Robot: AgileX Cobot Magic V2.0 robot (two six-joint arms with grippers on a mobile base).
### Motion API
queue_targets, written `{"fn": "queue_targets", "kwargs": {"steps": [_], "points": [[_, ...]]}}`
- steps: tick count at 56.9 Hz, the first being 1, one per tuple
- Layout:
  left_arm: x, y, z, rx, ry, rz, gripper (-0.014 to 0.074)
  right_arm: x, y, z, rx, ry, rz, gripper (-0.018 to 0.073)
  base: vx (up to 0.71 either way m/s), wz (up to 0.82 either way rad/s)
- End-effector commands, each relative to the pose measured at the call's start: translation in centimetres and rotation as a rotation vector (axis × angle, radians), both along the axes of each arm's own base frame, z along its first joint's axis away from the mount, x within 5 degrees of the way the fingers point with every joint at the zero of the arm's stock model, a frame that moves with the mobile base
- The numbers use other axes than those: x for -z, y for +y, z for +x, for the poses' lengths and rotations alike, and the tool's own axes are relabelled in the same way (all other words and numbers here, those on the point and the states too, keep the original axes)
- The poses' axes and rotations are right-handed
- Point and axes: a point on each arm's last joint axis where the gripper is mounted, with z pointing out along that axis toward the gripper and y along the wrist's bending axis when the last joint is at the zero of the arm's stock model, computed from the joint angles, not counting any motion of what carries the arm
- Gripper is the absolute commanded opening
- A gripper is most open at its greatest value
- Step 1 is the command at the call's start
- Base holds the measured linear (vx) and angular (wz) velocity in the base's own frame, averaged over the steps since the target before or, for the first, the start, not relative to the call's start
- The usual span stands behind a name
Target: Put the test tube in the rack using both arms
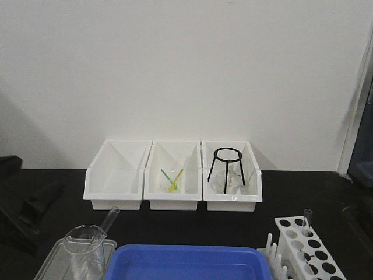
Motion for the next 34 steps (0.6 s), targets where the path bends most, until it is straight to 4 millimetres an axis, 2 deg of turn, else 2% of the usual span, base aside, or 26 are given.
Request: {"fn": "queue_targets", "kwargs": {"steps": [1, 11, 15, 23, 34], "points": [[0.0, -0.6, 2.0, 0.019, -0.057, 0.053, 0.0538, -0.6, 0.6, -0.2, -0.039, -0.119, -0.014, 0.0531, 0.00, 0.00], [4.8, -2.7, 5.3, 0.101, 0.045, 0.226, 0.0517, 0.1, 0.7, -0.4, -0.050, -0.117, -0.013, 0.0531, 0.00, 0.00], [6.5, -3.7, 6.4, 0.113, 0.078, 0.198, 0.0512, -0.1, 0.7, -0.4, -0.052, -0.138, -0.016, 0.0531, 0.00, 0.00], [8.6, -4.6, 8.1, 0.072, 0.093, 0.059, 0.0512, -0.2, 0.7, -0.5, -0.052, -0.154, -0.014, 0.0531, 0.00, 0.00], [10.7, -5.2, 10.1, 0.064, 0.109, 0.049, 0.0512, -0.5, 0.7, -0.5, -0.051, -0.182, -0.009, 0.0531, 0.00, 0.00]]}}
